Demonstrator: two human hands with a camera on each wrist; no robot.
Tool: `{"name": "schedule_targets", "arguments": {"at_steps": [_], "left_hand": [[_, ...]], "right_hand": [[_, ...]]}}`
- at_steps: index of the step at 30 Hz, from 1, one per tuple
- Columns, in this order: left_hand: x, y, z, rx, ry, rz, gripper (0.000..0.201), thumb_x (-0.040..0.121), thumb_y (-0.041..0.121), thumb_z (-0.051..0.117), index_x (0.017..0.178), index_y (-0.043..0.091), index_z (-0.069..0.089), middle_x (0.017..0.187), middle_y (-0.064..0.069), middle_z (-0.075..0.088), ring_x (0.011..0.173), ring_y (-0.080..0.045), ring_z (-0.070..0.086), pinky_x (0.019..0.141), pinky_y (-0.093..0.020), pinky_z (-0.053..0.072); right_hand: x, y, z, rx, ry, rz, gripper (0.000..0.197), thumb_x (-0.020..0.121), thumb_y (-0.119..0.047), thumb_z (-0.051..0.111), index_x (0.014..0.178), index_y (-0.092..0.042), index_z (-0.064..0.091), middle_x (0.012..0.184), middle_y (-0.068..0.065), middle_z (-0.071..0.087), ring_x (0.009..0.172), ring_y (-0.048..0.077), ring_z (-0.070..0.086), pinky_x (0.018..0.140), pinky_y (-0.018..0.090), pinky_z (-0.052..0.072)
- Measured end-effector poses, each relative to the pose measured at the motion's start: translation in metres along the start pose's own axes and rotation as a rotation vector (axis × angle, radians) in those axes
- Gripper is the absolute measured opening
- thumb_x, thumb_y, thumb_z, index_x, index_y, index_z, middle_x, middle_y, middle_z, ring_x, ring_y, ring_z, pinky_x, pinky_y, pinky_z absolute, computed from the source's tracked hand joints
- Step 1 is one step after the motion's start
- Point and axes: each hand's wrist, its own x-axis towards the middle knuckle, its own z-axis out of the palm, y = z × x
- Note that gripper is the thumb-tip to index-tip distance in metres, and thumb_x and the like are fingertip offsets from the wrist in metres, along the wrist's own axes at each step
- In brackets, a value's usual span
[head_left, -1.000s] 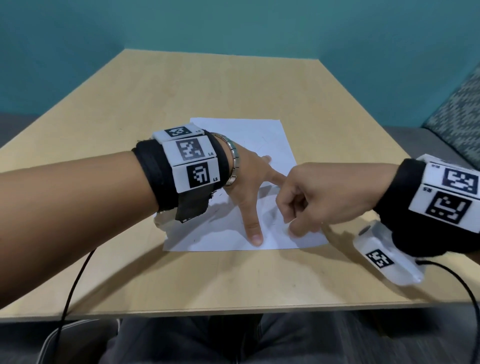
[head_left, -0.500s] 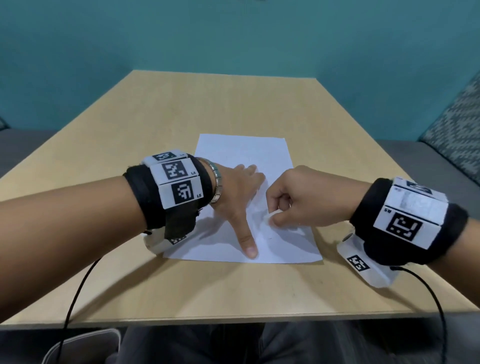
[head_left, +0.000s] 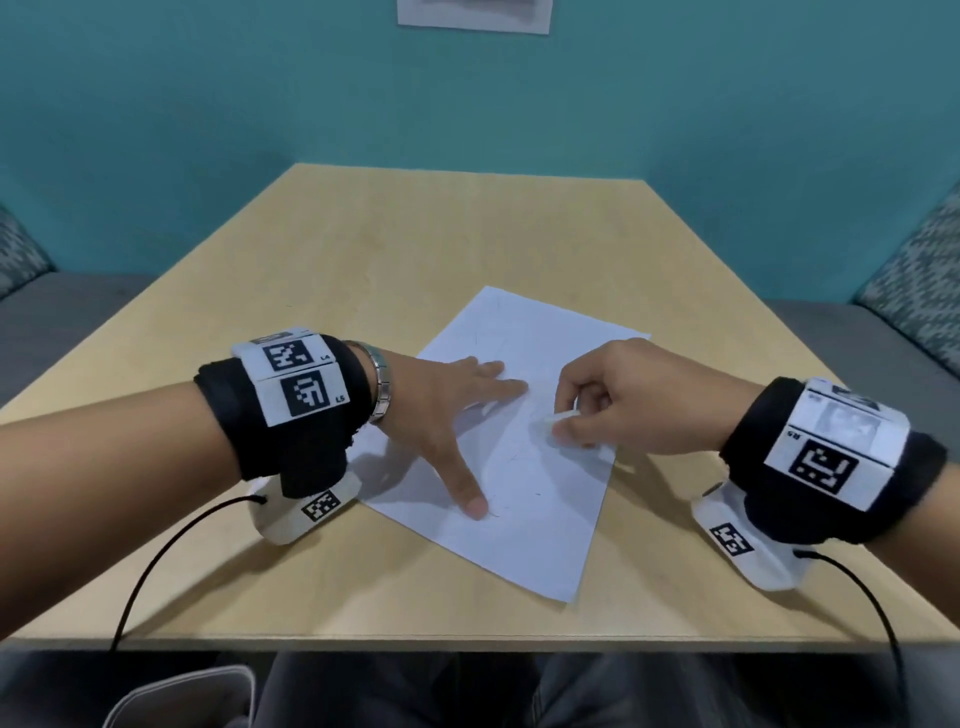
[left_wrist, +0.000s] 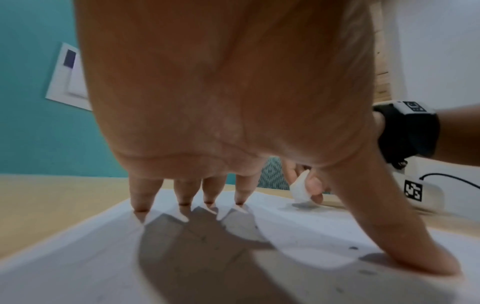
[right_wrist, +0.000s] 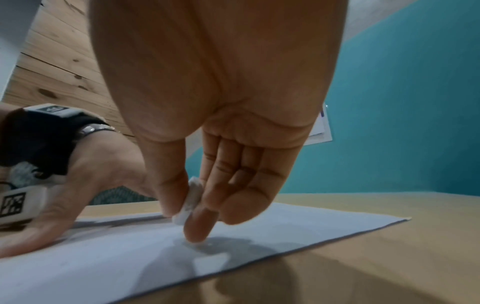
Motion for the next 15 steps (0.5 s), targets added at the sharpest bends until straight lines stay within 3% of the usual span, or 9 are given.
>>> {"name": "schedule_targets", "arguments": {"at_steps": [2,5,9,13,15], "left_hand": [[0.001,0.0,-0.001,0.003,-0.008,-0.003,0.134,0.043,0.081,0.077,0.143,0.063,-0.01,0.157,0.026,-0.018,0.144,0.002,-0.018,0.12,-0.049,0.005],[0.0,0.004,-0.003,0.035,-0.012,-0.014,0.132,0.044,0.078,0.079,0.142,0.064,-0.009,0.157,0.025,-0.02,0.144,-0.001,-0.02,0.119,-0.051,0.005],[-0.002,0.007,-0.002,0.024,0.013,0.02,0.109,0.041,0.077,0.081,0.127,0.078,0.014,0.156,0.03,-0.011,0.147,-0.002,-0.01,0.119,-0.05,0.012],[-0.002,0.009,-0.003,0.074,-0.005,-0.039,0.127,0.047,0.074,0.081,0.141,0.066,-0.004,0.157,0.024,-0.018,0.146,-0.003,-0.013,0.119,-0.05,0.01],[0.0,0.008,-0.003,0.064,0.001,-0.032,0.127,0.043,0.076,0.081,0.142,0.066,0.003,0.157,0.028,-0.015,0.146,-0.002,-0.011,0.119,-0.05,0.012]], "right_hand": [[0.006,-0.005,0.004,-0.05,-0.008,-0.002,0.015,0.086,-0.029,0.074,0.079,-0.018,0.068,0.064,-0.007,0.072,0.051,0.001,0.052,0.049,0.013,0.039],[0.016,-0.015,0.005,-0.132,0.021,-0.014,0.019,0.085,-0.026,0.074,0.07,-0.02,0.063,0.064,-0.006,0.068,0.058,0.004,0.053,0.054,0.022,0.041],[0.018,-0.032,0.012,-0.145,-0.122,-0.093,0.018,0.081,-0.023,0.075,0.068,-0.018,0.064,0.057,-0.006,0.066,0.054,0.002,0.054,0.057,0.024,0.047],[0.027,-0.03,0.002,-0.243,-0.018,-0.078,0.027,0.083,-0.021,0.073,0.061,-0.023,0.057,0.052,-0.01,0.053,0.051,0.003,0.049,0.05,0.018,0.036],[0.024,-0.032,0.007,-0.202,-0.04,-0.096,0.025,0.083,-0.02,0.073,0.063,-0.022,0.058,0.054,-0.009,0.056,0.053,0.002,0.052,0.05,0.016,0.036]]}}
